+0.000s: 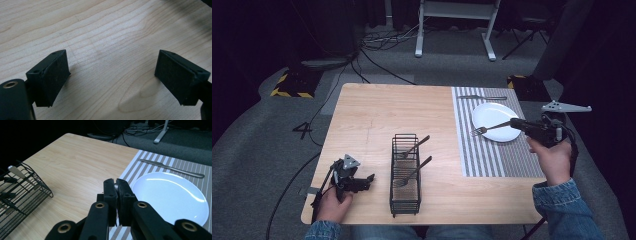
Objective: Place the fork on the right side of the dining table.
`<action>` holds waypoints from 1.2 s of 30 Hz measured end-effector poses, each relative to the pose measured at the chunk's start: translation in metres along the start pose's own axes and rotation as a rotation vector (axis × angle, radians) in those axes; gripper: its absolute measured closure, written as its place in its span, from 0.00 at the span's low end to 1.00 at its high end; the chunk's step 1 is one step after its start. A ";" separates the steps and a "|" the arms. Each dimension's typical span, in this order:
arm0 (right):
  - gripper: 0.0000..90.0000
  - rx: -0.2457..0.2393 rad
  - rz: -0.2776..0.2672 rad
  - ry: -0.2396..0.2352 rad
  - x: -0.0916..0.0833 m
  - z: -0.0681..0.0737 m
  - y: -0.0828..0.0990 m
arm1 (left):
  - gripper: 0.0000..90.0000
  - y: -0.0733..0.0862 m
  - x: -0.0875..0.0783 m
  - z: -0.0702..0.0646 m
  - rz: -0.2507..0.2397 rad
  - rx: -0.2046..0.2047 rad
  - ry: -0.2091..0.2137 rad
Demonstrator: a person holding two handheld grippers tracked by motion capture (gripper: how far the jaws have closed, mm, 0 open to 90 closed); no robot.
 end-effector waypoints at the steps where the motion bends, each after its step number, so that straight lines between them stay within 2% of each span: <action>1: 0.97 0.005 0.005 0.001 0.002 -0.001 0.002 | 0.13 0.000 0.000 0.000 0.001 0.003 0.000; 6: 0.97 0.015 0.023 0.002 0.011 -0.004 0.009 | 0.13 0.000 0.000 0.000 0.000 0.002 0.000; 10: 0.97 0.046 0.048 0.005 0.020 -0.012 0.023 | 0.14 0.000 0.000 0.000 0.001 0.002 0.000; 17: 0.97 0.063 0.076 0.004 0.029 -0.015 0.038 | 0.14 0.000 0.000 0.001 0.001 0.003 -0.002; 23: 0.97 0.078 0.105 0.008 0.032 -0.018 0.045 | 0.14 0.000 0.000 0.001 0.001 0.002 -0.002; 34: 0.96 0.097 0.116 0.009 0.033 -0.024 0.053 | 0.14 0.000 0.000 0.001 0.001 0.002 -0.002; 36: 0.96 0.109 0.114 -0.002 0.034 -0.024 0.053 | 0.14 0.000 0.000 0.001 0.000 0.001 -0.002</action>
Point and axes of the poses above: each handheld gripper's, and its own axes: x roughly forward along the jaws, y roughly out of its underside, z roughly to its left, the point moved 10 cm from there along x, roughly forward along the jaws, and after that the axes turned 6 degrees about -x, right-handed, at the moved point
